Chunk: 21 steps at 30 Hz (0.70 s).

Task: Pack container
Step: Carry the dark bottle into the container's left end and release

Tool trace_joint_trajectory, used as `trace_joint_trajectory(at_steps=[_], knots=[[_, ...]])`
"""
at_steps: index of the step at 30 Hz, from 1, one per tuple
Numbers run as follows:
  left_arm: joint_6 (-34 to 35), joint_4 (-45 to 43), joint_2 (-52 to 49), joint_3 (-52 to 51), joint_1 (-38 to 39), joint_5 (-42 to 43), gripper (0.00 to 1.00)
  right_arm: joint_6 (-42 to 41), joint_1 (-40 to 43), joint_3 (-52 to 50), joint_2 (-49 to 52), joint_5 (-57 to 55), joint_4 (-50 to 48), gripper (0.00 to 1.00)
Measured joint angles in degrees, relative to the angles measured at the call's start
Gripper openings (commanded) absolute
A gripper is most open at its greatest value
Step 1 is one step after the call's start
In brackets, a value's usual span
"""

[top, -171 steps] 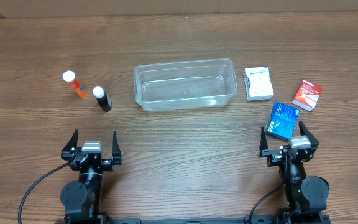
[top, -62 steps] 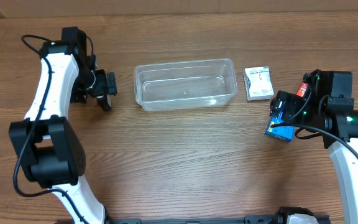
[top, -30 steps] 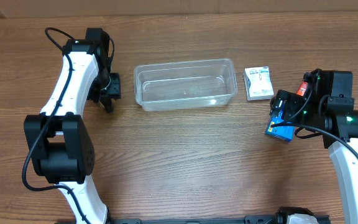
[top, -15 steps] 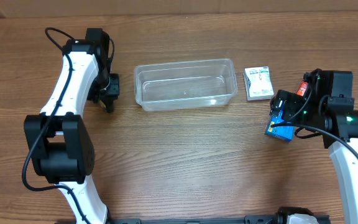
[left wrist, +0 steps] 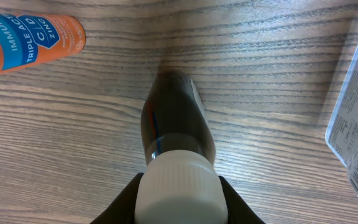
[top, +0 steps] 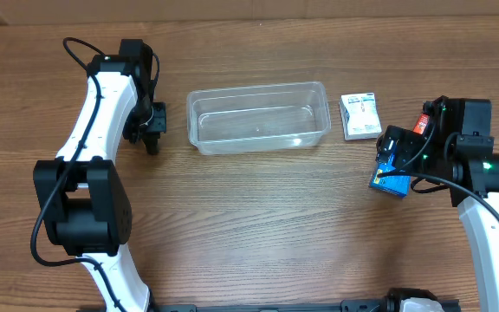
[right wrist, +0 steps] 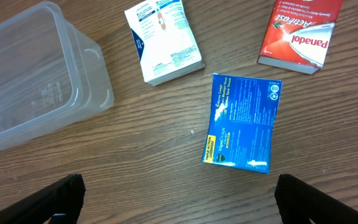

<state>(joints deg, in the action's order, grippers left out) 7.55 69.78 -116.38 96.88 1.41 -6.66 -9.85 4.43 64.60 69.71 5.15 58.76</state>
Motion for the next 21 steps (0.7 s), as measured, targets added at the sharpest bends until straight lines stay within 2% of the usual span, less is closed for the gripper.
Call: trace_joint_trajectory(at_steps=[5,9,13,18,21], knots=[[0.0,5.01,-0.17,5.75,0.07,0.46,0.04,0.0,0.0,0.0,0.0,-0.02,0.0,1.0],[0.15,11.89,-0.11,18.45,1.92,1.49,0.04,-0.02,0.0,0.02,0.0,0.0,0.0,1.0],[1.36,15.3,0.94,30.34,8.04,2.1,0.04,-0.02,0.0,0.02,0.0,0.0,0.02,1.0],[3.76,16.0,2.27,32.39,16.37,3.34,0.04,0.0,0.0,0.02,0.0,-0.02,0.0,1.0],[5.66,15.54,2.27,29.77,18.03,3.58,0.04,-0.02,0.0,0.02,0.0,0.0,0.0,1.0]])
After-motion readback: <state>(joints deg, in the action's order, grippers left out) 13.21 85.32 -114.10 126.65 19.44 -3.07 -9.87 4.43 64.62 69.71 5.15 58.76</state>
